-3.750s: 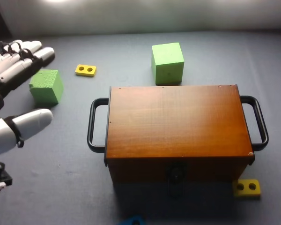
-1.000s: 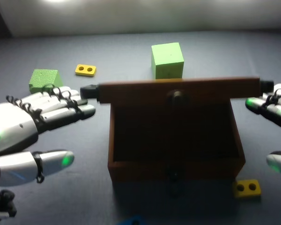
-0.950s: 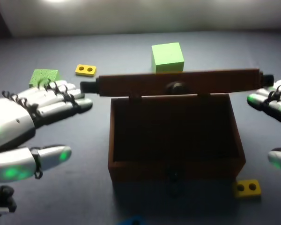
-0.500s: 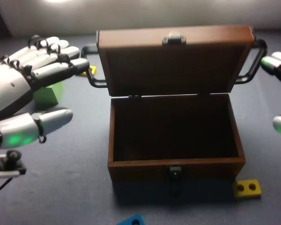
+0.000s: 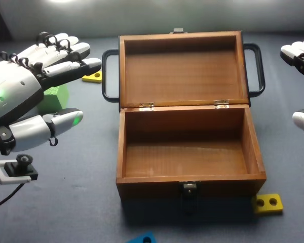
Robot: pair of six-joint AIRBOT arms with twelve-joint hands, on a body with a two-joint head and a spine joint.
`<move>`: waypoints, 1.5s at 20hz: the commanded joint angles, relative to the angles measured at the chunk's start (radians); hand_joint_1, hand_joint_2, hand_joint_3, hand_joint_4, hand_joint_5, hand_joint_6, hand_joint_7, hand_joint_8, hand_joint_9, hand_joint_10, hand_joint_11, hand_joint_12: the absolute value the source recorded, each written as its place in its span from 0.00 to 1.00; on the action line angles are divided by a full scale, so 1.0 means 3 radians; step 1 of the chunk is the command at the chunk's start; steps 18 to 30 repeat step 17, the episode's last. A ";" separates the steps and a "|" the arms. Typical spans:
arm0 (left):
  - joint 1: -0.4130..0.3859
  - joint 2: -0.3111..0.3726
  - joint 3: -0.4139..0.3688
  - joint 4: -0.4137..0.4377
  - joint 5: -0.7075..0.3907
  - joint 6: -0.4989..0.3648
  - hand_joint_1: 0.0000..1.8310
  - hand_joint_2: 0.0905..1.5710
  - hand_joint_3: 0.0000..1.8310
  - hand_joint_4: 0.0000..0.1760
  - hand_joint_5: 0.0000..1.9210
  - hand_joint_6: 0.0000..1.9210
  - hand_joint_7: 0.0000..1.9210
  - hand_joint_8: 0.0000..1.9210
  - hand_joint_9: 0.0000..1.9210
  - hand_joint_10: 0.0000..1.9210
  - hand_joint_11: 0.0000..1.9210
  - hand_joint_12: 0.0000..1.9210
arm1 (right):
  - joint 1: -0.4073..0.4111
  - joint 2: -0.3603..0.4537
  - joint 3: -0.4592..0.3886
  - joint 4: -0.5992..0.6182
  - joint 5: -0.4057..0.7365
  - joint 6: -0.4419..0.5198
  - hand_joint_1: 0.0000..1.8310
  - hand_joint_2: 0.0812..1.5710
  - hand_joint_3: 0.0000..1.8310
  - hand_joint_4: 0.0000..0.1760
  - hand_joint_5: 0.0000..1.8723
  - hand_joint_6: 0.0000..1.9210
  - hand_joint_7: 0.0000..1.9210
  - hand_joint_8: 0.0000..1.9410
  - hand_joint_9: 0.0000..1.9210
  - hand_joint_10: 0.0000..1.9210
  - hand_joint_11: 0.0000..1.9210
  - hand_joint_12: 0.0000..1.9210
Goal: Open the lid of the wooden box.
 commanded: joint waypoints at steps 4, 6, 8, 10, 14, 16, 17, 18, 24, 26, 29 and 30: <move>0.0061 0.0021 -0.0046 -0.0143 -0.0653 -0.0007 0.29 0.88 0.00 0.00 0.12 0.00 0.07 0.00 0.01 0.00 0.00 0.13 | 0.0028 0.0077 -0.0078 -0.0037 0.0625 0.0003 0.24 0.92 0.00 0.00 0.01 0.01 0.00 0.00 0.00 0.00 0.00 0.14; 0.0094 0.0039 -0.0074 -0.0168 -0.0728 0.0010 0.20 0.90 0.00 0.00 0.03 0.00 0.01 0.00 0.00 0.00 0.00 0.05 | -0.0001 0.0121 -0.0125 -0.0049 0.0725 0.0001 0.21 0.94 0.00 0.00 0.00 0.00 0.00 0.00 0.00 0.00 0.00 0.10; 0.0111 0.0043 -0.0094 -0.0184 -0.0794 0.0028 0.17 0.90 0.00 0.00 0.01 0.00 0.00 0.00 0.00 0.00 0.00 0.05 | -0.0055 0.0164 -0.0163 -0.0050 0.0836 0.0001 0.18 0.94 0.00 0.00 0.00 0.00 0.00 0.00 0.00 0.00 0.00 0.09; 0.0120 0.0036 -0.0104 -0.0214 -0.0855 0.0043 0.16 0.90 0.00 0.00 0.00 0.00 0.00 0.00 0.00 0.00 0.00 0.12 | -0.0121 0.0206 -0.0206 -0.0050 0.0961 0.0001 0.15 0.92 0.00 0.00 0.00 0.00 0.00 0.00 0.00 0.00 0.00 0.00; 0.0166 0.0030 -0.0115 -0.0284 -0.0971 0.0044 0.06 0.86 0.00 0.00 0.00 0.00 0.00 0.00 0.00 0.00 0.00 0.02 | -0.0206 0.0279 -0.0268 -0.0050 0.1153 0.0001 0.07 0.86 0.00 0.00 0.00 0.00 0.00 0.00 0.00 0.00 0.00 0.00; 0.0208 0.0035 -0.0128 -0.0332 -0.1043 0.0046 0.05 0.86 0.00 0.00 0.00 0.00 0.00 0.00 0.00 0.00 0.00 0.00 | -0.0225 0.0314 -0.0292 -0.0050 0.1220 0.0000 0.09 0.86 0.00 0.00 0.00 0.00 0.00 0.00 0.00 0.00 0.00 0.00; 0.0230 0.0041 -0.0137 -0.0357 -0.1093 0.0047 0.02 0.85 0.00 0.03 0.00 0.00 0.00 0.00 0.00 0.00 0.00 0.00 | -0.0246 0.0340 -0.0311 -0.0050 0.1295 0.0000 0.15 0.89 0.00 0.00 0.00 0.00 0.00 0.00 0.00 0.00 0.00 0.00; 0.0230 0.0041 -0.0137 -0.0357 -0.1093 0.0047 0.02 0.85 0.00 0.03 0.00 0.00 0.00 0.00 0.00 0.00 0.00 0.00 | -0.0246 0.0340 -0.0311 -0.0050 0.1295 0.0000 0.15 0.89 0.00 0.00 0.00 0.00 0.00 0.00 0.00 0.00 0.00 0.00; 0.0230 0.0041 -0.0137 -0.0357 -0.1093 0.0047 0.02 0.85 0.00 0.03 0.00 0.00 0.00 0.00 0.00 0.00 0.00 0.00 | -0.0246 0.0340 -0.0311 -0.0050 0.1295 0.0000 0.15 0.89 0.00 0.00 0.00 0.00 0.00 0.00 0.00 0.00 0.00 0.00; 0.0230 0.0041 -0.0137 -0.0357 -0.1093 0.0047 0.02 0.85 0.00 0.03 0.00 0.00 0.00 0.00 0.00 0.00 0.00 0.00 | -0.0246 0.0340 -0.0311 -0.0050 0.1295 0.0000 0.15 0.89 0.00 0.00 0.00 0.00 0.00 0.00 0.00 0.00 0.00 0.00; 0.0230 0.0041 -0.0137 -0.0357 -0.1093 0.0047 0.02 0.85 0.00 0.03 0.00 0.00 0.00 0.00 0.00 0.00 0.00 0.00 | -0.0246 0.0340 -0.0311 -0.0050 0.1295 0.0000 0.15 0.89 0.00 0.00 0.00 0.00 0.00 0.00 0.00 0.00 0.00 0.00; 0.0230 0.0041 -0.0137 -0.0357 -0.1093 0.0047 0.02 0.85 0.00 0.03 0.00 0.00 0.00 0.00 0.00 0.00 0.00 0.00 | -0.0246 0.0340 -0.0311 -0.0050 0.1295 0.0000 0.15 0.89 0.00 0.00 0.00 0.00 0.00 0.00 0.00 0.00 0.00 0.00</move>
